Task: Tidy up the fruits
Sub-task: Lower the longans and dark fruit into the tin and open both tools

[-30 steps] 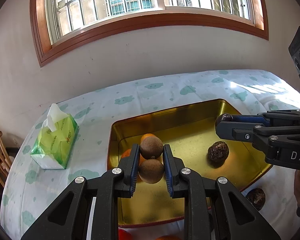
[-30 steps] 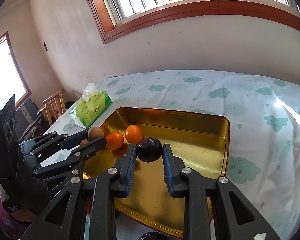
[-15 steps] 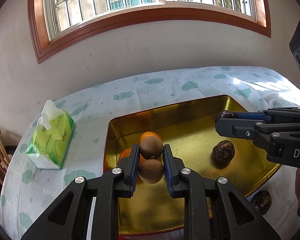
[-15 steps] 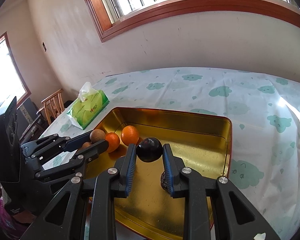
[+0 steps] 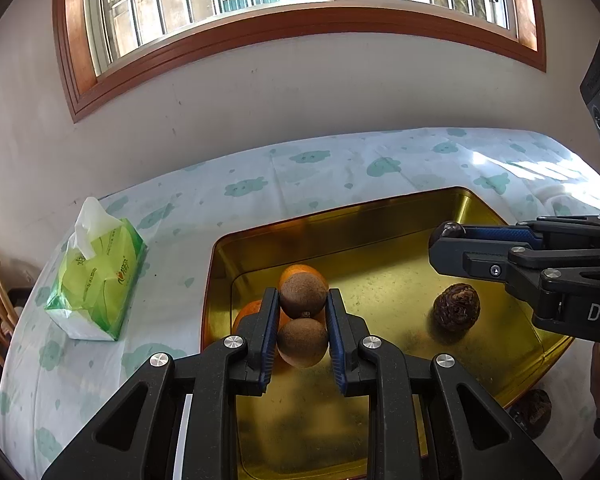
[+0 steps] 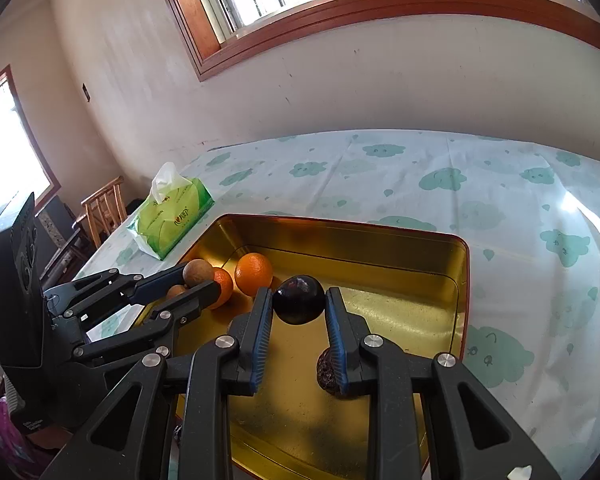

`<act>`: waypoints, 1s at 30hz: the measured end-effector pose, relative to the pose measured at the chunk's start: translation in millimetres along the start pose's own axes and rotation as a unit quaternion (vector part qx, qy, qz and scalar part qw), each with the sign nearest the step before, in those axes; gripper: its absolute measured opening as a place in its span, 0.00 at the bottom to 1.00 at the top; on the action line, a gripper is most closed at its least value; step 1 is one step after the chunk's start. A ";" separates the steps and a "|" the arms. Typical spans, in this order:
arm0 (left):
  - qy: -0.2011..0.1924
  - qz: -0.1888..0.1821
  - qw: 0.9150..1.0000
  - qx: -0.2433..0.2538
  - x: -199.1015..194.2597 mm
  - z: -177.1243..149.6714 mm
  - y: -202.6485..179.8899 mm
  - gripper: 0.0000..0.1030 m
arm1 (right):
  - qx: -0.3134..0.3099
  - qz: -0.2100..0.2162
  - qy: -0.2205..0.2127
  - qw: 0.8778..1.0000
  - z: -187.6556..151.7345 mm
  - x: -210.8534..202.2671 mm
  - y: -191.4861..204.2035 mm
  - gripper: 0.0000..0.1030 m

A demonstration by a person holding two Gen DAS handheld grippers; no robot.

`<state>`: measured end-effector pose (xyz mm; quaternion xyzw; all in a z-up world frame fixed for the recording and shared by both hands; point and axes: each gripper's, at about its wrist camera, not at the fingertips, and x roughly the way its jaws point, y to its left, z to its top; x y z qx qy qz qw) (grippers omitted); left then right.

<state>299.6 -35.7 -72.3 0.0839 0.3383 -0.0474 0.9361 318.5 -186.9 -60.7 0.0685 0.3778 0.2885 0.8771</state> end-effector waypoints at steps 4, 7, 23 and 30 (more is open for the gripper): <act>0.006 0.002 1.000 -0.001 5.2 0.5 0.4 0.23 | 0.002 0.001 0.002 1.000 0.7 3.4 -1.3 0.24; 0.010 0.003 1.000 -0.003 8.8 0.6 1.5 0.23 | 0.003 0.001 0.005 1.000 1.9 6.3 -2.3 0.24; -0.003 0.017 1.000 0.002 5.6 2.0 -1.7 0.67 | 0.020 0.013 -0.026 0.999 -0.4 -16.3 -10.7 0.28; -0.006 0.017 1.000 -0.008 -13.3 -0.2 1.7 0.70 | 0.005 0.037 -0.028 0.999 -42.6 -81.2 -1.2 0.40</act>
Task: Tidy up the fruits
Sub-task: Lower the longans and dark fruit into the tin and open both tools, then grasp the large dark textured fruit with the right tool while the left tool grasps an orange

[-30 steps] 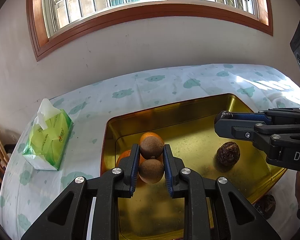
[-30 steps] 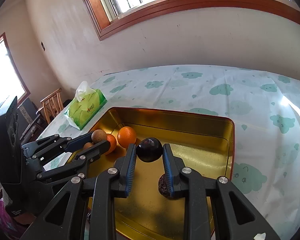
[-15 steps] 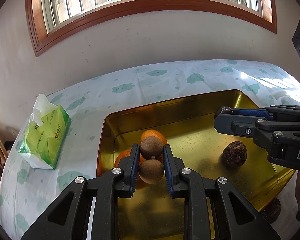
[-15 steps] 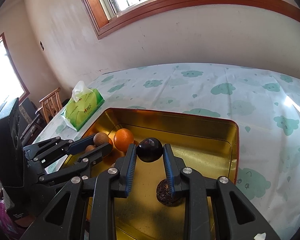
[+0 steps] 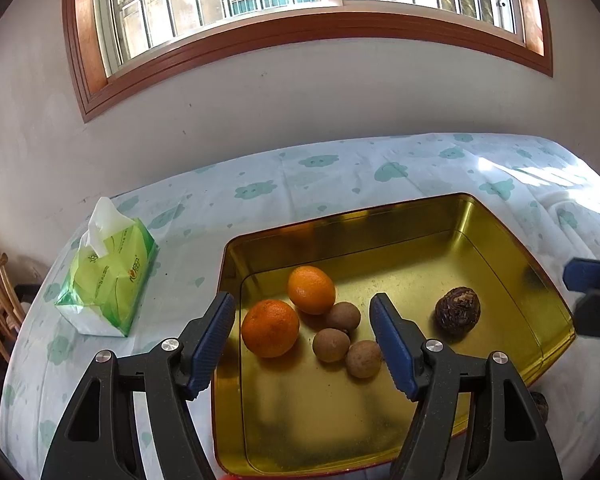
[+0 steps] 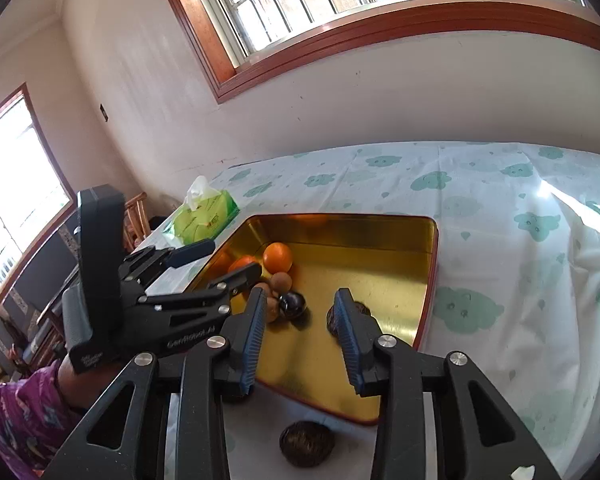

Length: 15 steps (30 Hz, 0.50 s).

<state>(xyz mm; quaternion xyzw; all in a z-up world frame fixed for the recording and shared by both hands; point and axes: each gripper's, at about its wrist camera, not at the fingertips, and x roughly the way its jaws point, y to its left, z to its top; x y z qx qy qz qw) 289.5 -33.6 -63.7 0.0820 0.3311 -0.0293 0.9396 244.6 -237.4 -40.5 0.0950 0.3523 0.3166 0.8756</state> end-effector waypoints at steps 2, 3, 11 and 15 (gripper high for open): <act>-0.004 0.001 1.000 -0.002 -8.2 -2.3 0.5 0.73 | -0.002 -0.007 0.011 1.000 -17.1 -10.0 3.3 0.50; -0.005 0.001 1.000 -0.003 -12.5 -3.5 0.7 0.74 | -0.001 -0.008 0.019 1.000 -25.3 -12.2 3.6 0.50; -0.009 0.008 0.999 -0.047 -56.3 -27.8 27.6 0.78 | 0.026 -0.048 0.064 0.996 -60.2 1.1 -3.5 0.51; -0.008 0.014 0.998 -0.067 -81.4 -58.2 55.8 0.78 | 0.020 -0.053 0.075 0.996 -63.3 14.8 0.3 0.51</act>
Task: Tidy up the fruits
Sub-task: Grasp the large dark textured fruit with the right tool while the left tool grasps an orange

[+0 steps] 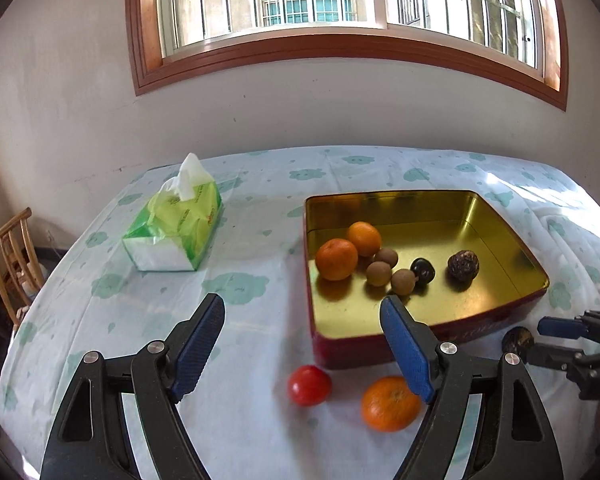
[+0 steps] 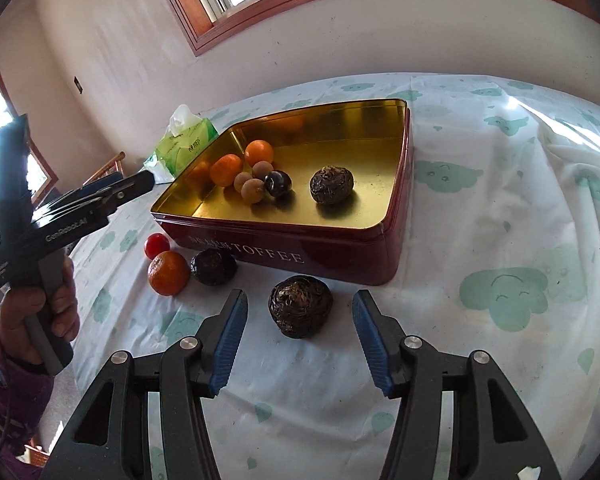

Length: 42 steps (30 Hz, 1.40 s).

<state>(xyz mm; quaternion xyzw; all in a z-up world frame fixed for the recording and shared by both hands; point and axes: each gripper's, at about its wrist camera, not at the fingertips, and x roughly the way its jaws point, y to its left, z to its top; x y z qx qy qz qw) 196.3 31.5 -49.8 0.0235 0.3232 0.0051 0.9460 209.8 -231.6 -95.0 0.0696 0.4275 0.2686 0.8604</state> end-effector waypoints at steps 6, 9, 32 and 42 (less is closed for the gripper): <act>0.009 -0.048 0.999 -0.001 -29.0 -48.0 28.3 0.78 | -0.007 -0.020 0.020 1.000 4.6 20.4 6.9 0.51; 0.017 -0.084 0.996 0.017 -37.9 -63.2 25.0 0.78 | -0.020 -0.046 0.016 0.999 7.1 24.5 12.7 0.35; 0.080 -0.169 0.970 0.157 12.9 -31.2 -52.2 0.41 | 0.077 -0.060 -0.024 0.995 -29.6 -30.0 -54.7 0.34; 0.069 -0.142 0.977 0.140 35.9 -35.4 -35.2 0.41 | 0.075 -0.063 -0.023 0.995 -29.2 -28.1 -53.1 0.34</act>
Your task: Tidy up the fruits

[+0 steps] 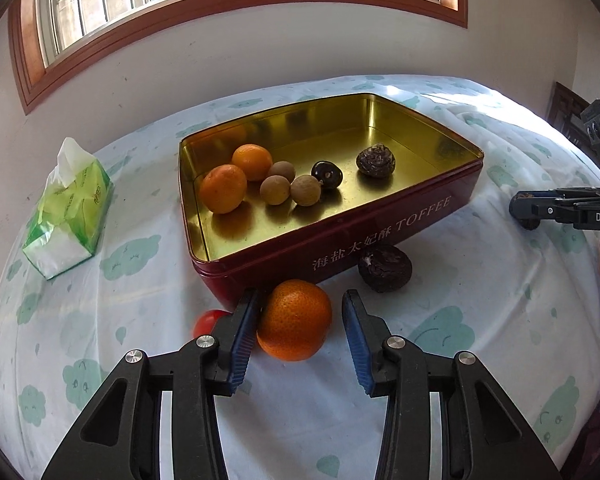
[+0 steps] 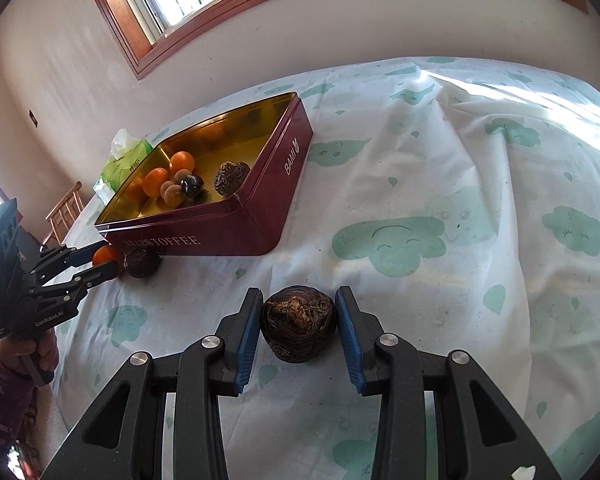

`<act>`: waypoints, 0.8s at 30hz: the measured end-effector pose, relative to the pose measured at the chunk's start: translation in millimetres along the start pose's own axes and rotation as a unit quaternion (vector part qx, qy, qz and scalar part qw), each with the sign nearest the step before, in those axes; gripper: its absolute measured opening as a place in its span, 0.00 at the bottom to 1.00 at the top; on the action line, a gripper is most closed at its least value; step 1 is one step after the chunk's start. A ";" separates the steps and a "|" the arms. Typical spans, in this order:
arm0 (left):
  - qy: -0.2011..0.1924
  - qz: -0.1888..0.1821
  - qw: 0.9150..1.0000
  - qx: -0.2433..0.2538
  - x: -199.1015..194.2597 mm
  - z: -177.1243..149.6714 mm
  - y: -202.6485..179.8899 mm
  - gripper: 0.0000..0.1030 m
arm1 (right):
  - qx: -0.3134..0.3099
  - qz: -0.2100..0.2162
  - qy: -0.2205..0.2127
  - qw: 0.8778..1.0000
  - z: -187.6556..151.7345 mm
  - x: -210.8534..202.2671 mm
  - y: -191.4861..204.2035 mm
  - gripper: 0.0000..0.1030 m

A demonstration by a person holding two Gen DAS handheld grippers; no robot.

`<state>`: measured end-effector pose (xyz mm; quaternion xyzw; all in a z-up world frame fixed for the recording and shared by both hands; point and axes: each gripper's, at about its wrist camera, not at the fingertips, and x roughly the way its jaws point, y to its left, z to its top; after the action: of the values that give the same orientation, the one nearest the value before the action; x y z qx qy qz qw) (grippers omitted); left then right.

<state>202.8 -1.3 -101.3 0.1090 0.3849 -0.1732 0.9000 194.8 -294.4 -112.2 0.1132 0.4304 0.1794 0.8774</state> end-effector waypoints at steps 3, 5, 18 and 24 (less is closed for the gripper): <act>-0.007 0.007 1.000 -0.018 0.1 -2.5 4.6 0.34 | -0.003 -0.004 0.001 1.000 0.8 1.3 1.5 0.34; -0.009 0.004 0.999 -0.036 -2.2 -4.1 7.0 0.33 | -0.006 -0.007 0.002 1.000 1.1 2.1 3.1 0.34; -0.087 0.043 0.987 -0.124 -45.8 -33.9 -13.5 0.33 | -0.030 -0.039 0.006 0.999 2.1 5.5 14.0 0.34; -0.079 0.066 0.984 -0.143 -45.2 -36.8 -15.5 0.33 | -0.039 -0.049 0.008 0.998 1.7 7.4 17.1 0.35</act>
<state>143.4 6.9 -94.3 -0.0100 0.3250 -0.0642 0.9435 196.6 -275.9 -110.4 0.0567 0.4349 0.1539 0.8854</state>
